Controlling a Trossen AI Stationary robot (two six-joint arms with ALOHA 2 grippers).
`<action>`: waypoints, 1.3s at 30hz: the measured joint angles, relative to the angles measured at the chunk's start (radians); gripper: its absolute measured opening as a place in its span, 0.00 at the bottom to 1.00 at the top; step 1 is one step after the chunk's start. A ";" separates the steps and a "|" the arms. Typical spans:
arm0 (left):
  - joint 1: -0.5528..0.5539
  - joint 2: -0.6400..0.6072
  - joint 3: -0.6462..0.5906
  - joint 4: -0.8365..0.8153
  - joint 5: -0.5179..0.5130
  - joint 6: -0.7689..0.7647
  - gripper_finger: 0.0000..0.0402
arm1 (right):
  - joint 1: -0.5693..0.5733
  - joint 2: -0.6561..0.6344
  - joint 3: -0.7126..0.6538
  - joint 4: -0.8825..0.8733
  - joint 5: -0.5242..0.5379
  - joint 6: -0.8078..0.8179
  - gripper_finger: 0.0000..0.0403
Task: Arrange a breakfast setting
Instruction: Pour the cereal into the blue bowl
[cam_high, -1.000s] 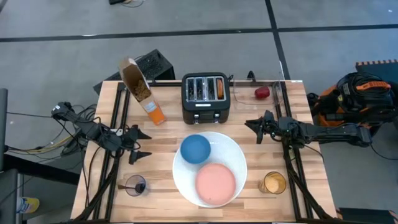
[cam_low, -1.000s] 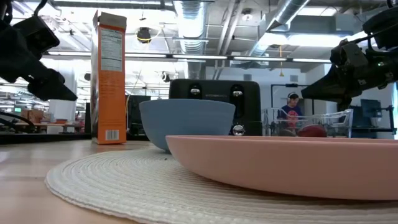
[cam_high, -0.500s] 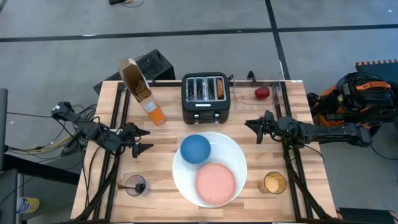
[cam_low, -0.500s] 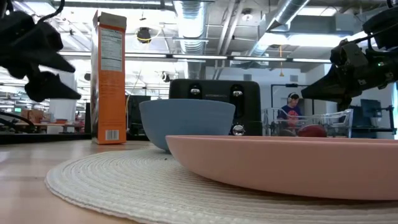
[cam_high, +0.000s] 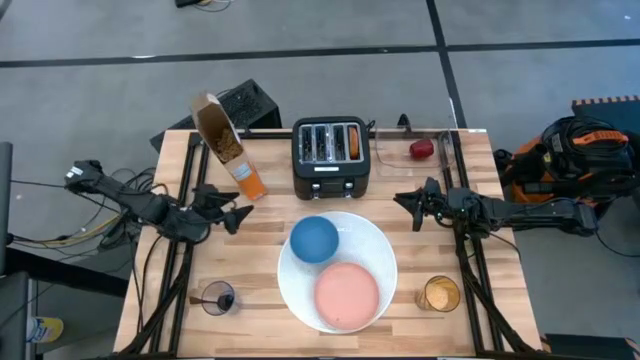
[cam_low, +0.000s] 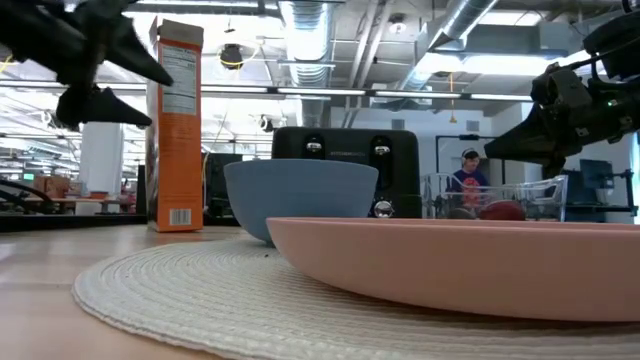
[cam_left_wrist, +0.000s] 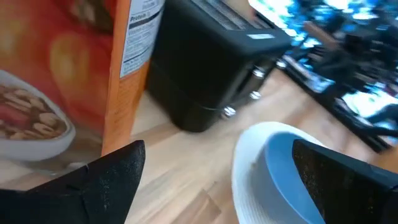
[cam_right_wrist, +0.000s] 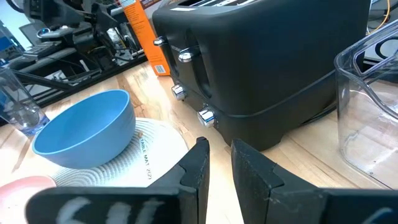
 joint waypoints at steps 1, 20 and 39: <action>0.017 0.040 0.013 -0.003 0.000 -0.031 0.98 | 0.000 0.000 0.000 0.000 0.000 0.000 0.23; 0.178 0.595 0.371 -0.304 0.031 -0.443 0.99 | 0.000 0.000 0.000 0.000 0.000 0.000 0.23; 0.123 0.647 0.423 -0.470 0.012 -0.740 1.00 | 0.000 0.000 0.000 0.000 0.000 0.000 0.23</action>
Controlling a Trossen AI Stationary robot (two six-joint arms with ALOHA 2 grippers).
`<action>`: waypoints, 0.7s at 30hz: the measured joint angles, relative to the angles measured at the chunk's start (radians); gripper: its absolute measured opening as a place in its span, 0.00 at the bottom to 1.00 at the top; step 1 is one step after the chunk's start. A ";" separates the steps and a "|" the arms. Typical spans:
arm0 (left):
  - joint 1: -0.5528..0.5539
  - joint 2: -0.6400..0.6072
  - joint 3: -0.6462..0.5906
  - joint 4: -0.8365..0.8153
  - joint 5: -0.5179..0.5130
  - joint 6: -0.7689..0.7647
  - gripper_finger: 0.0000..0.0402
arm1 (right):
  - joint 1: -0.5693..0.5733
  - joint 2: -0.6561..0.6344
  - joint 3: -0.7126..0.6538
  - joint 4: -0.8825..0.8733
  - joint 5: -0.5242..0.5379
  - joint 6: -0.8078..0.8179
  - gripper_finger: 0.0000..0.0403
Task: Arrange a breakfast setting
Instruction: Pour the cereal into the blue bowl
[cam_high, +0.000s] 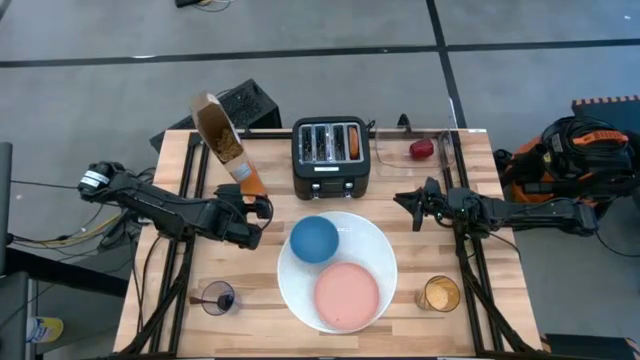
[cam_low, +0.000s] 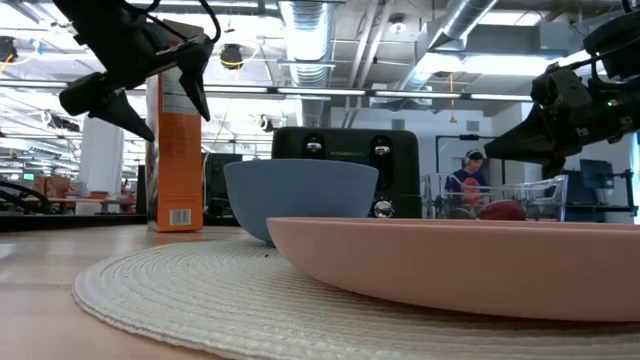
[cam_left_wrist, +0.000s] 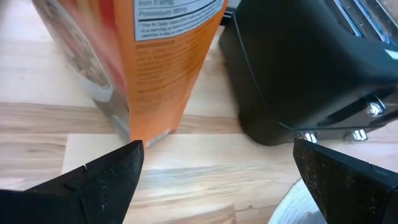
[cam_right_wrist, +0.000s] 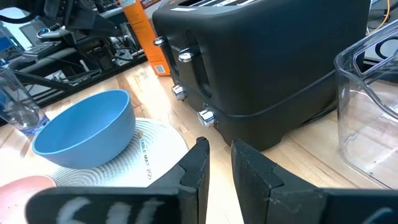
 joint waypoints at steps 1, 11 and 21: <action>0.000 0.000 0.000 0.002 0.000 0.000 1.00 | 0.000 0.000 0.000 0.000 0.000 0.000 0.23; 0.000 0.000 0.000 0.033 -0.044 0.043 1.00 | 0.000 0.000 0.000 0.000 0.000 0.000 0.23; 0.075 0.000 -0.029 0.072 -0.078 0.040 1.00 | 0.000 0.000 0.000 0.000 0.000 0.000 0.23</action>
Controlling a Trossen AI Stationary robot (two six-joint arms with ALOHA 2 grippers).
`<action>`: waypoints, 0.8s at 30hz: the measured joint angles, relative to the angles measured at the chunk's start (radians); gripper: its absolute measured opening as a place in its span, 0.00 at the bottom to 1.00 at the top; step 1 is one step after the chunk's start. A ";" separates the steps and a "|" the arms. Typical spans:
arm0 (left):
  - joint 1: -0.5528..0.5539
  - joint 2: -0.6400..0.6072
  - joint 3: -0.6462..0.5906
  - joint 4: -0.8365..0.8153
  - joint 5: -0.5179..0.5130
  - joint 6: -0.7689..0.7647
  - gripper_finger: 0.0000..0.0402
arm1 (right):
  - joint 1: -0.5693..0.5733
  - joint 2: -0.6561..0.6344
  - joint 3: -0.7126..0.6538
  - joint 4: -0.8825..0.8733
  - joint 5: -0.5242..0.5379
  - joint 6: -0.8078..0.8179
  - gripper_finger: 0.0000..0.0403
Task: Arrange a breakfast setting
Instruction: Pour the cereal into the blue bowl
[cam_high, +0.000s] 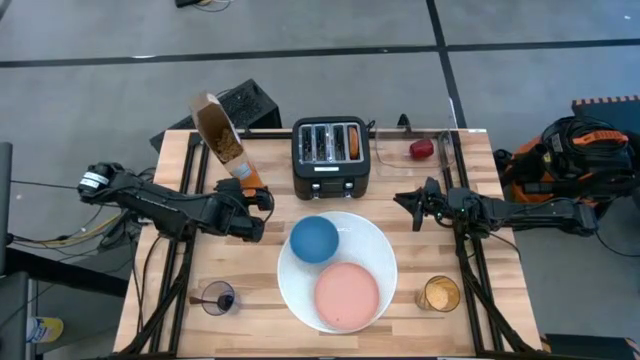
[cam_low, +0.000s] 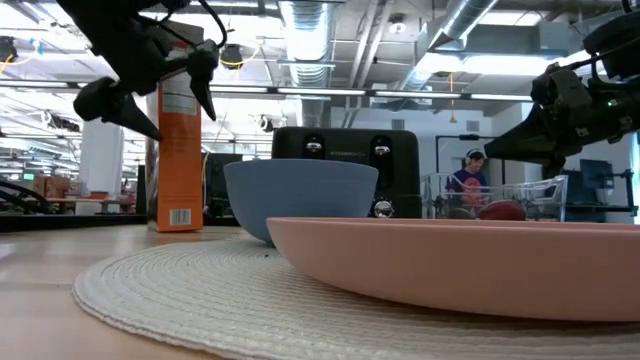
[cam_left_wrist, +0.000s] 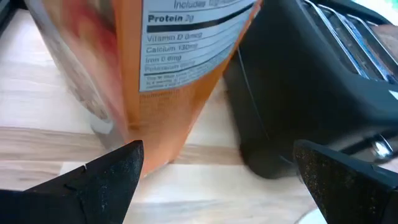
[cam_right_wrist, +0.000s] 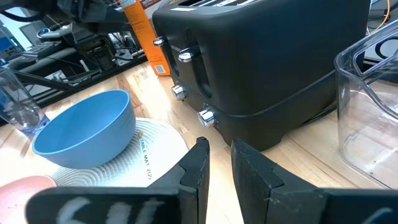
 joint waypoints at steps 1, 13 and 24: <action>0.009 0.000 -0.005 0.010 0.000 0.005 1.00 | 0.000 0.000 0.000 0.000 0.000 0.000 0.23; 0.086 0.035 -0.013 0.066 0.004 0.054 1.00 | 0.000 0.000 0.000 -0.001 0.000 0.000 0.23; 0.143 0.046 -0.014 -0.058 0.071 0.027 1.00 | 0.000 0.000 0.000 0.000 -0.001 0.000 0.23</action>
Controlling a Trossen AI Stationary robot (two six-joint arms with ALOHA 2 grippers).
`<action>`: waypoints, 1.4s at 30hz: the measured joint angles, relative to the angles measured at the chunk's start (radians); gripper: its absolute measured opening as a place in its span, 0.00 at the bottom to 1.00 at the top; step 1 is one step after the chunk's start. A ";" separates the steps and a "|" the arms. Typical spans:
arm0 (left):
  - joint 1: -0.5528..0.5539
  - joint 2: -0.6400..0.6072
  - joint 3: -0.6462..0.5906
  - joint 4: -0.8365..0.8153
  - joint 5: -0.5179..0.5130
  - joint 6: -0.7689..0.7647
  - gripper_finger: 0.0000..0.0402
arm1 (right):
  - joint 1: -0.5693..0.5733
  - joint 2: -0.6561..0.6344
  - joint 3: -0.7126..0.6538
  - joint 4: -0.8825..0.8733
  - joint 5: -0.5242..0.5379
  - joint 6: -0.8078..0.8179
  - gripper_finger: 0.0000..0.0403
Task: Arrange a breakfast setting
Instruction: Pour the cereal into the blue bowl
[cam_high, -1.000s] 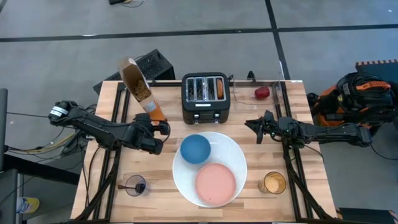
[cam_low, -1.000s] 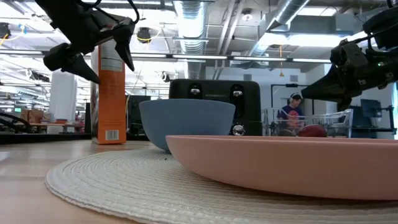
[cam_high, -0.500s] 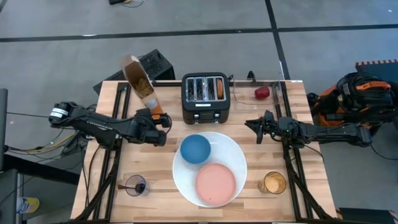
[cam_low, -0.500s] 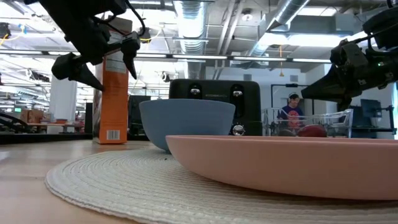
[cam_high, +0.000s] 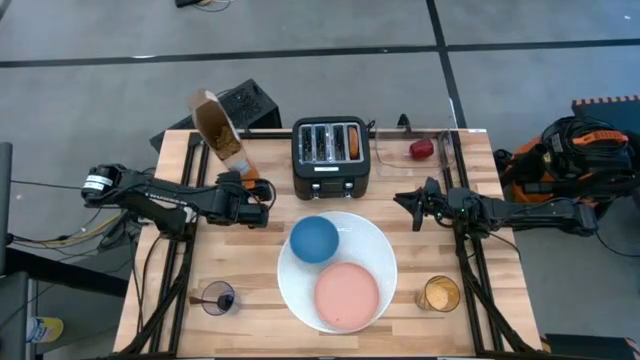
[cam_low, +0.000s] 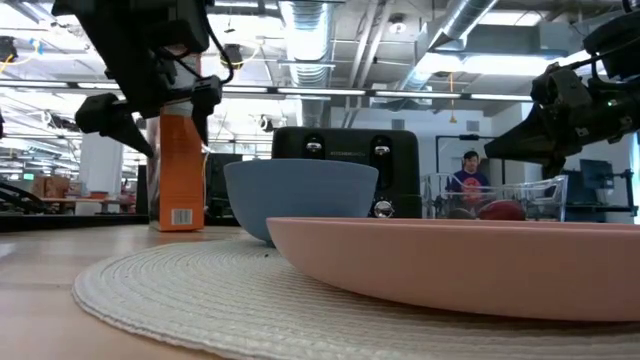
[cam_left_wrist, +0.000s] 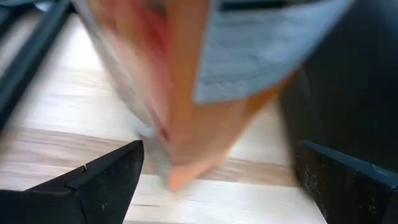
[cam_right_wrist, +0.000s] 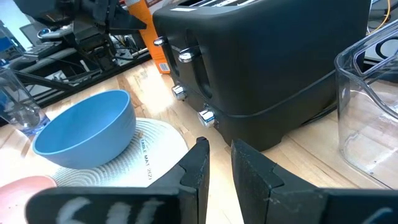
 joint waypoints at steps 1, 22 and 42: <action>0.006 0.000 0.000 -0.010 -0.001 -0.008 1.00 | 0.000 0.000 0.000 0.000 0.000 0.000 0.23; 0.136 0.057 0.000 0.037 -0.112 0.056 1.00 | 0.000 0.000 0.000 0.001 0.000 0.000 0.23; 0.137 0.025 0.000 -0.188 0.069 0.119 1.00 | 0.000 0.000 0.000 0.001 0.000 0.000 0.23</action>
